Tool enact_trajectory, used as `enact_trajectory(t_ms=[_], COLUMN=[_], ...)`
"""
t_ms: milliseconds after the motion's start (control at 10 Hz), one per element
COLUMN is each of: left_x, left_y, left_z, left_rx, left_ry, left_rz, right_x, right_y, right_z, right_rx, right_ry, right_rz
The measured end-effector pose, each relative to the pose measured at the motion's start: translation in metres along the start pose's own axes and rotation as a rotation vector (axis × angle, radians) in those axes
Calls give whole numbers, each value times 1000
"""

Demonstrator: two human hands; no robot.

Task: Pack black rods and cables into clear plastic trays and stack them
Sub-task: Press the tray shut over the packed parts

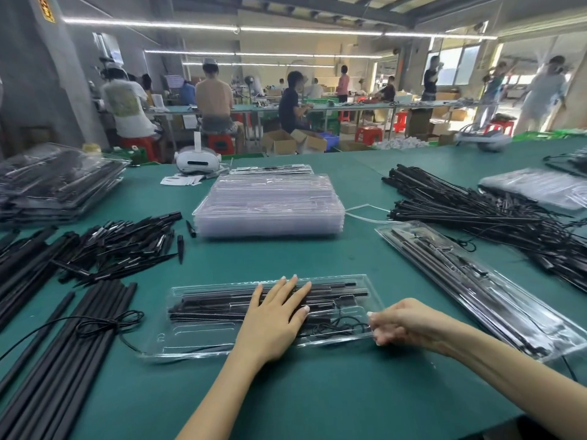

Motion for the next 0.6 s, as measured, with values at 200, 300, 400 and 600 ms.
enact_trajectory(t_ms=[200, 300, 400, 600], left_x=[-1, -2, -2, -2], left_y=[0, 0, 0, 0], left_z=[1, 1, 1, 1], left_rx=[3, 4, 3, -1], left_ry=[-10, -14, -23, -17], left_rz=[-9, -3, -3, -12], right_x=[-1, -1, 0, 0], right_y=[1, 2, 3, 5], right_z=[-1, 3, 6, 6], right_rx=[-2, -61, -101, -77], right_ry=[1, -15, -42, -263], right_rz=[-15, -10, -4, 16])
Point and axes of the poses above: each hand's wrist, its own y-axis towards the middle knuckle, its own x-axis out of the back of the hand, z = x × y, the point moved 1 cm from there along y, towards the middle knuckle, and after that the axes turned 6 degrees about x, right-handed, at the moved point
